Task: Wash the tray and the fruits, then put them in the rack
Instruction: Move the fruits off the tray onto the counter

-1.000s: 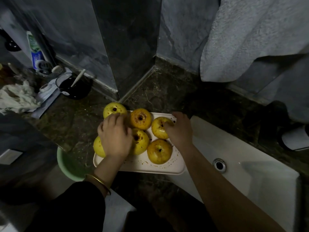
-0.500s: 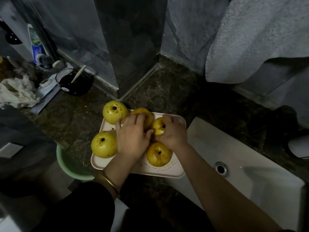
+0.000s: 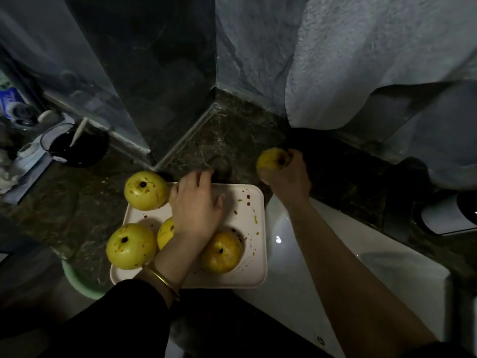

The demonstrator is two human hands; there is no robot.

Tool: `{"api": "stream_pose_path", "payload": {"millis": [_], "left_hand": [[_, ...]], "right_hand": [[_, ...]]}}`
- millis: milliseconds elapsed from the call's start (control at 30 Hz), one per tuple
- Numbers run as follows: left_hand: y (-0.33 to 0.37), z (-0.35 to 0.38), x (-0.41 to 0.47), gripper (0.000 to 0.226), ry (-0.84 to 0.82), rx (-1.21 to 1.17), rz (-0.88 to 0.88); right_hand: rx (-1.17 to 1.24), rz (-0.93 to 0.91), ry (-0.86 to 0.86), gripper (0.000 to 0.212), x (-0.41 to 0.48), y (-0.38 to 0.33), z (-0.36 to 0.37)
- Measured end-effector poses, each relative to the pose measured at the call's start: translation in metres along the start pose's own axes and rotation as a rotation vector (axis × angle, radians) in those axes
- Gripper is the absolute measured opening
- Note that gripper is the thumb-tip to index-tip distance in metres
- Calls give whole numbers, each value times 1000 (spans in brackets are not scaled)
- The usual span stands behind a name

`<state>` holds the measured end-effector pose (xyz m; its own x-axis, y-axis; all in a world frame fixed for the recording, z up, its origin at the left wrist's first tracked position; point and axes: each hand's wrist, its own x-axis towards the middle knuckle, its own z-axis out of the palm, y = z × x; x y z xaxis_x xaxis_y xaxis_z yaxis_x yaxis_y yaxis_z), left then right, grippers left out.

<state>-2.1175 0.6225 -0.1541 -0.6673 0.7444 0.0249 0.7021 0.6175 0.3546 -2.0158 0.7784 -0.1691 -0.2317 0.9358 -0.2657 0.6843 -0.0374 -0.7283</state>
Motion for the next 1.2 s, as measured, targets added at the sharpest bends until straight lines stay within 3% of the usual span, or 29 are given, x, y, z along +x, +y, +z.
{"api": "stream_pose_path", "payload": {"millis": [167, 333, 600, 833, 1033, 1200], "left_hand": [[15, 9, 7, 55, -13, 1, 41], [15, 16, 15, 56, -3, 3, 32], [3, 26, 14, 56, 41, -46, 29], [-4, 27, 13, 56, 101, -15, 52], [-12, 19, 6, 54, 105, -67, 51], [-20, 10, -6, 52, 103, -50, 55]], "right_hand": [[-197, 82, 157, 96, 42, 21, -33], [-213, 93, 215, 93, 73, 34, -39], [-238, 72, 236, 89, 96, 48, -36], [-196, 68, 182, 104, 97, 55, -38], [-320, -68, 295, 108, 65, 55, -26], [-203, -247, 311, 101, 11, 36, -3]]}}
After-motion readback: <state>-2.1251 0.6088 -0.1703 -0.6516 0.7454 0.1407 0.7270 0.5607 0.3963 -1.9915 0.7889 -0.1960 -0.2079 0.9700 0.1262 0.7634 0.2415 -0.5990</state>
